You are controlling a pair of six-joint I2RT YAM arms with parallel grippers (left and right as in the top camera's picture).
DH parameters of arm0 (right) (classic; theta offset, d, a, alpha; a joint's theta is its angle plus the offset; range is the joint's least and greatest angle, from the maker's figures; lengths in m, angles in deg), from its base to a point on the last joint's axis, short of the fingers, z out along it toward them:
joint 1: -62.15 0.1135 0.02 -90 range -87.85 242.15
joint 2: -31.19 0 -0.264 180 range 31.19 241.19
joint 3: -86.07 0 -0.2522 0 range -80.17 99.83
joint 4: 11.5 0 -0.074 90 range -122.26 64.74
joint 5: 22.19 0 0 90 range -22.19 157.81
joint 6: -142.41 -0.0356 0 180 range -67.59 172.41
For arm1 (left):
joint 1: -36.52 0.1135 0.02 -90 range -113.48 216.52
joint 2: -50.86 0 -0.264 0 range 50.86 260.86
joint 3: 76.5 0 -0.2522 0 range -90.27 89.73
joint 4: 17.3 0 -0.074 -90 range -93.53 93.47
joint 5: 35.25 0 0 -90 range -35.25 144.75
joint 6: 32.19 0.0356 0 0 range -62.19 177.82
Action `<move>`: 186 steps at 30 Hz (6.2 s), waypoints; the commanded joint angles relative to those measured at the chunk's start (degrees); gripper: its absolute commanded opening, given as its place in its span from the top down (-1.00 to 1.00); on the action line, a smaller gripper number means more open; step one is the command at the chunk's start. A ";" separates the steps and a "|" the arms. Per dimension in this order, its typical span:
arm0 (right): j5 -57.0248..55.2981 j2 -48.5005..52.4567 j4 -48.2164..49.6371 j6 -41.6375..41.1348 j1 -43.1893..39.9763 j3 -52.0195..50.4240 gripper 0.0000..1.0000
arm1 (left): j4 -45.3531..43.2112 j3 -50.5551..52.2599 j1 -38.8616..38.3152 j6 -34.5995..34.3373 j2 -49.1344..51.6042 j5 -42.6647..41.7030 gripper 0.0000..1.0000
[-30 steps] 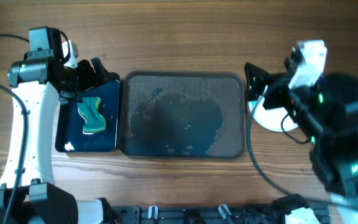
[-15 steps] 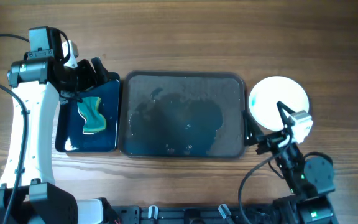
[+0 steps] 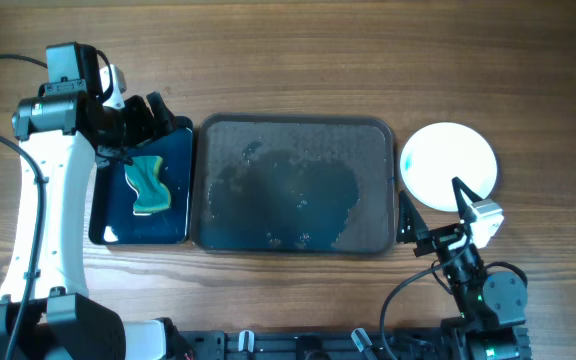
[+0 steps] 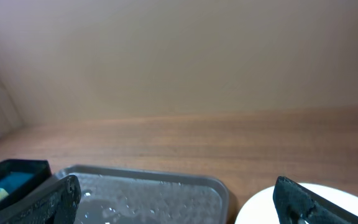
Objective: Clean dirty plates on tray and stack at the side
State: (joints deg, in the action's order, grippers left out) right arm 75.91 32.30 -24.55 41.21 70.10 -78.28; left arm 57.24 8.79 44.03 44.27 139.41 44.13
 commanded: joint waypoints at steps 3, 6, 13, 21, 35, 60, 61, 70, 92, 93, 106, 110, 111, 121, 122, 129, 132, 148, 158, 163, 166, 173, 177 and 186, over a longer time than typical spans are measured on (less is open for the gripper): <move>0.35 -0.94 0.09 0.61 -3.58 -1.62 -0.98 | -0.15 -0.17 -0.15 1.16 0.33 -0.70 -1.00; 0.33 -0.94 0.07 0.66 -5.11 -1.62 -0.99 | -0.15 -0.17 -0.15 1.16 0.33 -0.70 -1.00; 0.35 -0.90 0.02 0.63 -5.18 -1.60 -0.99 | -0.15 -0.17 -0.15 1.16 0.33 -0.70 -1.00; 0.35 -0.90 0.02 0.66 -5.18 -1.60 -1.00 | -0.15 -0.17 -0.15 1.16 0.33 -0.70 -1.00; 0.35 -0.90 0.00 0.63 -5.18 -1.60 -0.99 | -0.81 -0.17 0.02 1.16 -0.15 0.85 -1.00; 0.35 -0.90 0.00 0.63 -5.18 -1.60 -0.99 | -48.61 61.88 0.28 2.91 -69.83 1.22 -1.00; 0.35 -0.90 0.00 0.63 -5.18 -1.60 -0.99 | -50.05 63.47 0.28 3.04 -71.32 1.20 -1.00; 0.35 -0.90 0.00 0.63 -5.18 -1.60 -0.99 | -56.96 73.99 -1.05 14.29 -82.66 -0.26 -1.00; 0.35 -0.90 0.00 0.66 -5.18 -1.60 -0.99 | -57.22 80.63 -1.33 20.81 -88.39 1.25 -1.00; 0.35 -0.90 0.00 0.63 -5.18 -1.60 -1.00 | -57.22 80.63 -1.33 20.81 -88.39 1.22 -1.00; 0.35 -0.90 0.00 0.63 -5.18 -1.60 -0.99 | -57.24 80.63 1.25 20.81 -88.39 1.25 -1.00; 0.35 -0.90 0.00 0.63 -5.18 -1.60 -1.00 | -57.24 80.63 1.25 20.81 -88.39 1.22 -1.00; 0.35 -0.90 0.00 0.63 -5.18 -1.60 -0.99 | -57.24 80.63 1.25 20.83 -88.39 1.25 -1.00; 0.35 -0.90 0.00 0.66 -5.18 -1.60 -0.99 | -57.24 80.63 1.25 20.83 -88.39 1.25 -1.00; 0.35 -0.90 0.00 0.61 -5.18 -1.60 -1.00 | -57.24 80.61 1.25 20.81 -88.39 1.25 -1.00; 0.35 -0.90 0.00 0.63 -5.18 -1.60 -0.99 | -57.24 80.61 1.25 20.83 -88.39 1.25 -1.00; 0.35 -0.90 0.00 0.66 -5.18 -1.60 -0.99 | -57.24 80.61 1.25 20.83 -88.39 1.25 -1.00; 0.35 -0.90 0.00 0.66 -5.18 -1.60 -0.99 | -57.24 80.61 1.25 20.83 -88.39 1.25 -1.00; 0.35 -0.90 0.00 0.63 -5.18 -1.60 -0.99 | -57.24 80.63 1.25 20.83 -88.39 1.25 -1.00; 0.35 -0.90 0.00 0.63 -5.18 -1.60 -1.00 | -57.24 80.63 1.25 20.81 -88.39 1.25 -1.00; 0.35 -0.90 0.00 0.63 -5.18 -1.60 -1.00 | -57.24 80.63 1.25 20.83 -88.39 1.22 -1.00; 0.35 -0.90 0.00 0.66 -5.18 -1.60 -1.00 | -57.24 80.63 1.25 20.83 -88.39 1.25 -1.00; 0.35 -0.90 0.00 0.63 -5.18 -1.60 -0.99 | -57.24 80.63 1.25 20.81 -88.39 1.25 -1.00; 0.35 -0.90 0.00 0.63 -5.18 -1.60 -0.99 | -57.24 80.63 1.25 20.81 -88.39 1.25 -1.00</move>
State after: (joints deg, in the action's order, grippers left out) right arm 75.91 32.04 -24.77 41.21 65.20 -79.79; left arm 0.26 88.78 44.90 64.05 51.65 44.61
